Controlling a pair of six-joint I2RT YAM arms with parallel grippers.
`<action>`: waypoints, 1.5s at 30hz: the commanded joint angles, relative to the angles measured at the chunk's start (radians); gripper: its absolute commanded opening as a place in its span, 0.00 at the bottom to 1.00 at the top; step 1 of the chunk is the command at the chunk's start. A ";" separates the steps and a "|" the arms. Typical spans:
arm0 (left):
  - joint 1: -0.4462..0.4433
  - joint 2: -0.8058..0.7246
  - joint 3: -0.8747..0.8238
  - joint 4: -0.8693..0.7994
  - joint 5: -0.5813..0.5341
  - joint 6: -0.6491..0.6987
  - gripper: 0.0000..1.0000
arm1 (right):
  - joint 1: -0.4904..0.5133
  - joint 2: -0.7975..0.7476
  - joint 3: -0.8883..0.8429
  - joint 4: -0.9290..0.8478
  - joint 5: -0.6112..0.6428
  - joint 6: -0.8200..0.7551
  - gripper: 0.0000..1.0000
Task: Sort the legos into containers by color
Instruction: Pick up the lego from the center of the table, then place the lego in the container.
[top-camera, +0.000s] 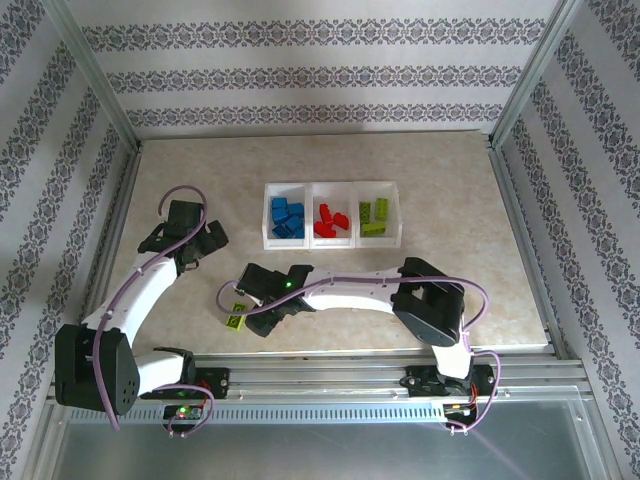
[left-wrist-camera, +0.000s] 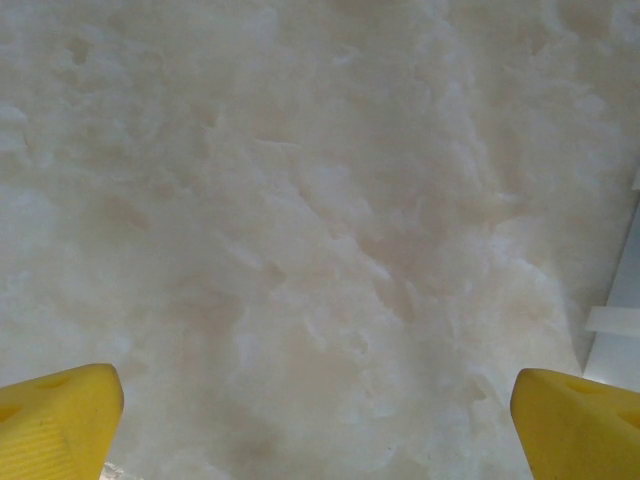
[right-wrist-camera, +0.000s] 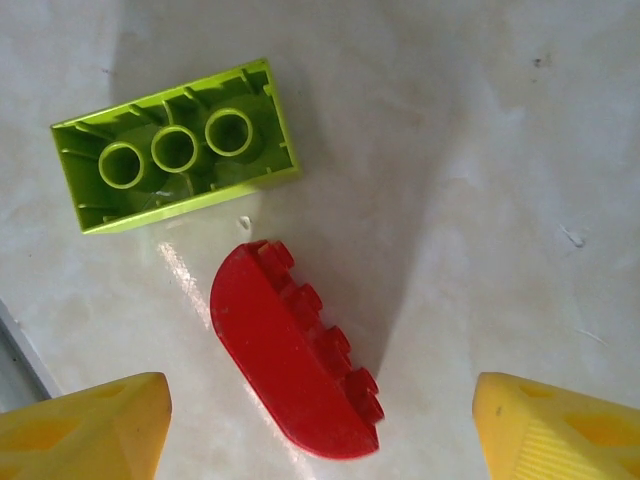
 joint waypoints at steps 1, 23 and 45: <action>0.010 -0.022 -0.014 0.046 -0.003 -0.023 1.00 | 0.007 0.038 0.043 -0.034 -0.022 -0.028 0.78; 0.011 -0.005 -0.020 0.061 -0.001 -0.014 1.00 | -0.054 0.091 0.021 0.011 -0.118 0.028 0.43; 0.012 -0.006 -0.007 0.061 0.012 -0.002 1.00 | -0.238 -0.213 -0.081 0.012 0.169 0.099 0.15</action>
